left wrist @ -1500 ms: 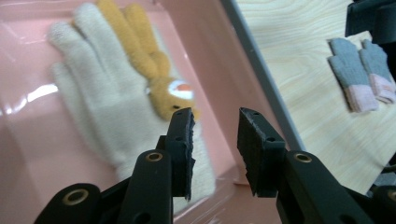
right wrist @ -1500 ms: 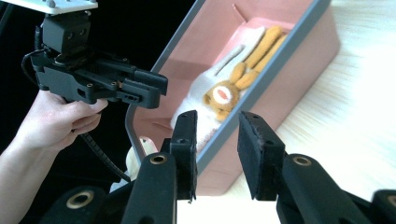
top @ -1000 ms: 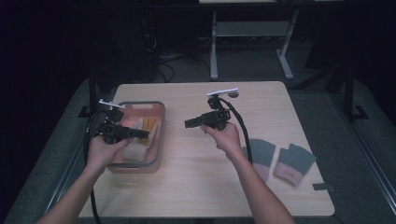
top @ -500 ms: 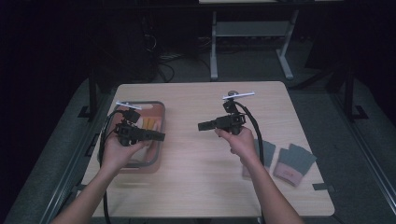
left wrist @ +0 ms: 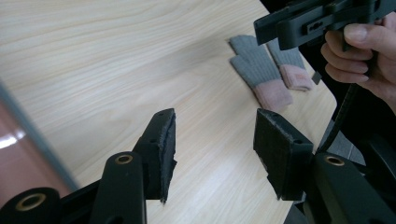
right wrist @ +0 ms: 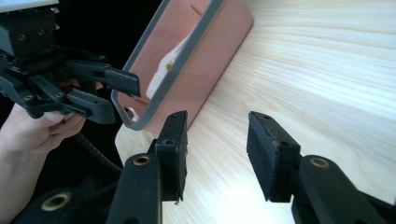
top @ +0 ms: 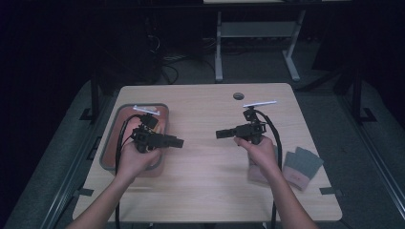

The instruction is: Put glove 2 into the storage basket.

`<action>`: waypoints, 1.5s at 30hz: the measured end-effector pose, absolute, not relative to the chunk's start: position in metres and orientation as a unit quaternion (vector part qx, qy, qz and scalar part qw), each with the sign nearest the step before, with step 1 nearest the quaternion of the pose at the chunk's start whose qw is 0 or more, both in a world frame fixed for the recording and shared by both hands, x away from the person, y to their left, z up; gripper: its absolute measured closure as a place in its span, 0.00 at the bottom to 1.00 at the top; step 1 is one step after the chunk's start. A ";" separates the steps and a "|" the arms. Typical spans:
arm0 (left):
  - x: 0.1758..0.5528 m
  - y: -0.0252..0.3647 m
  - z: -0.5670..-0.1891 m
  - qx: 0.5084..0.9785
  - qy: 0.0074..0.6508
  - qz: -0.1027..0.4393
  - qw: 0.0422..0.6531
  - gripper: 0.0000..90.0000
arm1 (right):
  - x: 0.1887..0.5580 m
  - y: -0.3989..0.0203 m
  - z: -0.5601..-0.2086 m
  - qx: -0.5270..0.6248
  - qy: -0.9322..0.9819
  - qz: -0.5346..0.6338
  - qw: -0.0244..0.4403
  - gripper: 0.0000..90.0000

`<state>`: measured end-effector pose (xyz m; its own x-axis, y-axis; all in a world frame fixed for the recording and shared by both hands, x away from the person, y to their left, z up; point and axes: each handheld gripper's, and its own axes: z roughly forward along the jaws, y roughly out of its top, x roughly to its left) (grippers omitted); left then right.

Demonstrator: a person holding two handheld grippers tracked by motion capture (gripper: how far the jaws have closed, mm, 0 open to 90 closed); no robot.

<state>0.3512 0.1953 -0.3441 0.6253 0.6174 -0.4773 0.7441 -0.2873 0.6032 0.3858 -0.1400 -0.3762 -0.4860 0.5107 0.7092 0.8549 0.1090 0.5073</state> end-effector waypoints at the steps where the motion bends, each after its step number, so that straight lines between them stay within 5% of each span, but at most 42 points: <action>1: 0.351 0.193 -0.344 0.800 0.424 -0.078 0.418 0.53 | 0.384 -0.143 -0.377 -0.475 -0.720 -0.472 0.181 0.64; 45: 0.340 0.122 -0.358 0.813 0.378 -0.085 0.435 0.46 | 0.350 -0.225 -0.396 -0.524 -0.713 -0.449 0.123 0.56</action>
